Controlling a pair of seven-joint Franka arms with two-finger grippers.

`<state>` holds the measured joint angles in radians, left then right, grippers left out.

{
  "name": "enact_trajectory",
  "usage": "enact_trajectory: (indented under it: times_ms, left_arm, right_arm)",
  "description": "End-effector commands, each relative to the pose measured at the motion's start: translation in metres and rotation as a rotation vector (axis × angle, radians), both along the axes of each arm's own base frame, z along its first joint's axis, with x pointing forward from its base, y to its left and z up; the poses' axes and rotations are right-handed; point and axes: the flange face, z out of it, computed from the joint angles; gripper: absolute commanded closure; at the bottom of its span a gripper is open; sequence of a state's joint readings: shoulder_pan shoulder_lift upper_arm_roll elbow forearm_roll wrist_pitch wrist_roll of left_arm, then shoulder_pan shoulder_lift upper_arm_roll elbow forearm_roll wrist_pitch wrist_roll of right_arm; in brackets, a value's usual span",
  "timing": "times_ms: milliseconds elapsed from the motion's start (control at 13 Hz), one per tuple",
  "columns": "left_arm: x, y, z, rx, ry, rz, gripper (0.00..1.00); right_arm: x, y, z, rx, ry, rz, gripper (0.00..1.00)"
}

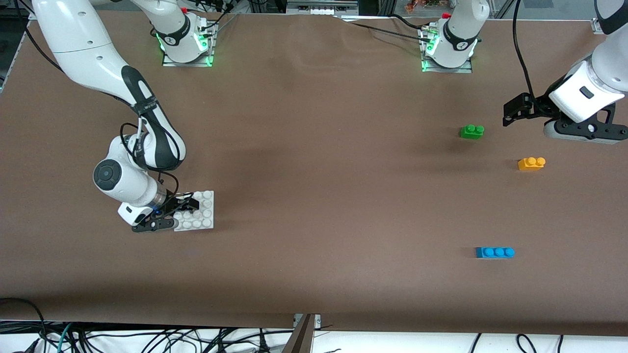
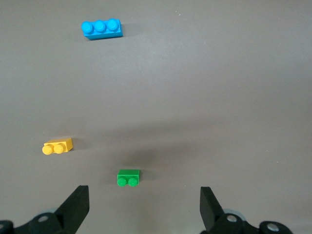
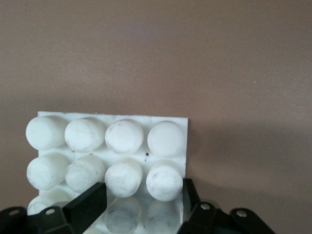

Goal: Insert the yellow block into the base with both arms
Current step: 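Slide the white base plate with the right gripper toward the table middle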

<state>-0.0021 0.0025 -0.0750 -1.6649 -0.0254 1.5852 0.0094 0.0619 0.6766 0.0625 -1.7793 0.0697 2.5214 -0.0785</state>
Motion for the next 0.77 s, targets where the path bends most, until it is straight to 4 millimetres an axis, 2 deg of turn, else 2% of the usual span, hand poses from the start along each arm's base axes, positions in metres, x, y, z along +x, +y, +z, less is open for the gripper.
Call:
enact_trajectory:
  times_ms: [0,230,460,690]
  left_arm:
    - [0.002,-0.002,0.006,-0.022,0.007,0.006,0.00]
    - [0.002,-0.002,0.006,-0.022,0.007,0.008,0.00]
    - [0.003,-0.003,0.006,-0.022,0.009,0.006,0.00]
    - [0.001,-0.001,0.005,-0.021,0.018,0.007,0.00]
  right_arm:
    - [0.005,0.014,-0.009,0.025,-0.008,-0.018,0.34]
    - [0.002,0.042,-0.008,0.042,-0.018,-0.022,0.34]
    - [-0.003,0.084,-0.005,0.050,-0.041,-0.034,0.34]
    - [-0.012,0.125,-0.016,0.063,-0.061,-0.066,0.34]
